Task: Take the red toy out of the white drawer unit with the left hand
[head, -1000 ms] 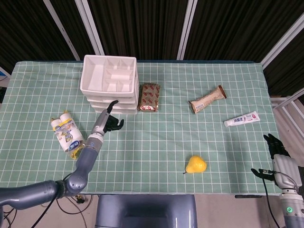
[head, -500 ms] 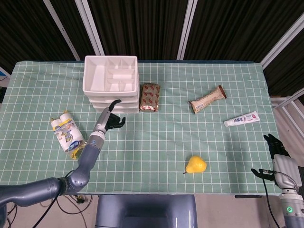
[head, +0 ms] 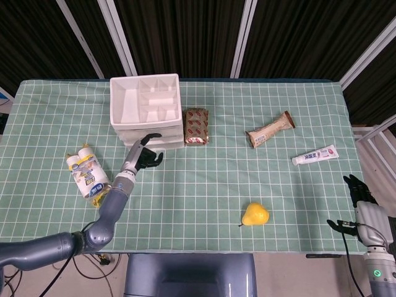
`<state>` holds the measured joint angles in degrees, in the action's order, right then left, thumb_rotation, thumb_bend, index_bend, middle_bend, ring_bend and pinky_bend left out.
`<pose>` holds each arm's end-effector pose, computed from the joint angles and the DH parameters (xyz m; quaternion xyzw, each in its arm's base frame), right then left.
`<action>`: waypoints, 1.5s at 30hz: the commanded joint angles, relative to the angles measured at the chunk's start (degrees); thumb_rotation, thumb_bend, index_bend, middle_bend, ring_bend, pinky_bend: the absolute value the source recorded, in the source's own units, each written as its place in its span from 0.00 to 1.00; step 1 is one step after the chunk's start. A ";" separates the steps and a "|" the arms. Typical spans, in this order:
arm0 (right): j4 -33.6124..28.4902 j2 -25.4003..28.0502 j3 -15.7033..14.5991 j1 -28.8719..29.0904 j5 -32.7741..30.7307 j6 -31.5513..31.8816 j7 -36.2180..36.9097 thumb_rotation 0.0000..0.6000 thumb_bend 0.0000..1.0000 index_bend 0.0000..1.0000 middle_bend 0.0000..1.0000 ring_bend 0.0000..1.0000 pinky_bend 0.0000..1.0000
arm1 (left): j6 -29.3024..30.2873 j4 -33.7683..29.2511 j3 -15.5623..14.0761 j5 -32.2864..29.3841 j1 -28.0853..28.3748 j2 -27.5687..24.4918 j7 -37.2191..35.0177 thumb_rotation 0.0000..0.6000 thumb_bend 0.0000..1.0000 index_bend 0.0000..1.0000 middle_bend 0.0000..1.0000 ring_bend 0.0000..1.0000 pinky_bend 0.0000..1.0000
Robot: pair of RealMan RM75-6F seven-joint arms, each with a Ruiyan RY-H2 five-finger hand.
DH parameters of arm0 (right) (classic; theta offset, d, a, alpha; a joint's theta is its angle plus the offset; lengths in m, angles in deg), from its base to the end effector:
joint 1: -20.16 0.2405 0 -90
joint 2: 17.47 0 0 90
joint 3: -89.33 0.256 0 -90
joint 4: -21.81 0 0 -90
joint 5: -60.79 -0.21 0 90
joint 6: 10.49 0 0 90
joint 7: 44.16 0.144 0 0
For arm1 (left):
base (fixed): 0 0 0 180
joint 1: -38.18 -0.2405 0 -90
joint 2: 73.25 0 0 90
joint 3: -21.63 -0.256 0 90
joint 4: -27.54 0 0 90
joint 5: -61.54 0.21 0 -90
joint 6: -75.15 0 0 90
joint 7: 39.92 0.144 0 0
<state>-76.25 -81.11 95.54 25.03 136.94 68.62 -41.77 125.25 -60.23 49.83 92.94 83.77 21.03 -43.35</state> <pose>-0.3138 -0.1897 0.1542 0.5254 -0.4795 0.3889 0.5854 -0.1033 0.3795 -0.0217 -0.4141 -0.7281 -0.4759 0.2681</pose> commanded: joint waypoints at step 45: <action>-0.60 0.27 -0.02 -0.05 -0.33 -0.17 0.01 1.00 0.07 0.00 0.00 0.00 0.23 | 16.63 -11.76 -5.11 8.81 0.90 -8.75 26.09 1.00 0.45 0.26 1.00 0.99 1.00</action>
<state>-76.85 -80.84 95.51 24.98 136.62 68.45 -41.76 140.69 -71.23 43.77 106.79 83.06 13.33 -21.33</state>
